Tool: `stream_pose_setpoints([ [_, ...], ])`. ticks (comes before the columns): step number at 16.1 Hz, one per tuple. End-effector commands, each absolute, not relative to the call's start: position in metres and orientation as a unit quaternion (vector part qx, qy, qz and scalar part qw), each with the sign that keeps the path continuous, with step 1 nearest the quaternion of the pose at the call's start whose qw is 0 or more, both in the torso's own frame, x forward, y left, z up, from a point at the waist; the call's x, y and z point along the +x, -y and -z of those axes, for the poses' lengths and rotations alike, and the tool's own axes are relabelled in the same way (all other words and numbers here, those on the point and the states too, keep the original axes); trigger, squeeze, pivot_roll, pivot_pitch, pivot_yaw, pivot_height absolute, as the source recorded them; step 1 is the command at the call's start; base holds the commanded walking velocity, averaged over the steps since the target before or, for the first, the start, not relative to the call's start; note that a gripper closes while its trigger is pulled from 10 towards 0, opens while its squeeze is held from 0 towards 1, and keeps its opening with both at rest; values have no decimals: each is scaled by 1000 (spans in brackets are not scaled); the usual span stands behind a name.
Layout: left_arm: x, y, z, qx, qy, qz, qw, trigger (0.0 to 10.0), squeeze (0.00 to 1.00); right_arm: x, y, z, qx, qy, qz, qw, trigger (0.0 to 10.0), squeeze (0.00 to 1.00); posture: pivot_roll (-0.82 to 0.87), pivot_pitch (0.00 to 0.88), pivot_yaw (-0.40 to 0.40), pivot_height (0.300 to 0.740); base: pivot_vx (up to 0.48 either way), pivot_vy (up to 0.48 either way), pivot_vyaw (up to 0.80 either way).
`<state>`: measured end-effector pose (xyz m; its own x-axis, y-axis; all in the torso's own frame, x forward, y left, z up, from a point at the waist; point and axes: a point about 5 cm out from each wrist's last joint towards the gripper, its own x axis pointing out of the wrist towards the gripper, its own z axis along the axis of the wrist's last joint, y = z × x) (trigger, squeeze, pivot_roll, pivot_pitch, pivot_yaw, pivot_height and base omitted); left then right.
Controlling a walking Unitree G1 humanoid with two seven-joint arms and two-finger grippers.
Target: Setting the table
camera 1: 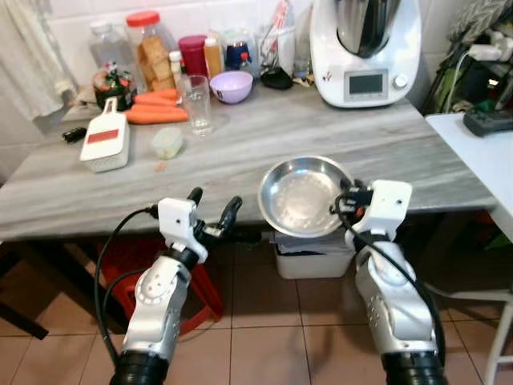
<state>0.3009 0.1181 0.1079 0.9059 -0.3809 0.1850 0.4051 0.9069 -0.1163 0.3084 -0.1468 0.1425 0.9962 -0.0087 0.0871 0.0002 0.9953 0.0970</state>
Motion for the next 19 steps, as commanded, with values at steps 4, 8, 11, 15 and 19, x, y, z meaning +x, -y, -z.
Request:
stream_pose_setpoints([
  [4, 301, -120, -109, -64, 74, 190, 977, 10000, 0, 309, 151, -144, 48, 49, 8, 998, 10000, 0, -99, 23, 82, 740, 405, 0, 0],
  [8, 291, -131, -103, -55, 67, 180, 980, 10000, 0, 309, 153, -144, 51, 47, 8, 998, 10000, 0, -92, 31, 73, 740, 0, 0, 0],
  [11, 278, -145, -91, -33, 41, 182, 982, 10000, 0, 311, 160, -143, 55, 42, 17, 997, 10000, 0, -91, 43, 73, 740, 0, 0, 0],
  [15, 261, -151, -84, -13, 24, 190, 981, 10000, 0, 320, 170, -145, 55, 35, 19, 998, 10000, 0, -76, 47, 69, 740, 0, 0, 0],
  [19, 252, -151, -80, -8, 12, 195, 981, 10000, 0, 341, 172, -144, 45, -7, 16, 999, 10000, 0, -65, 48, 61, 740, 0, 0, 0],
])
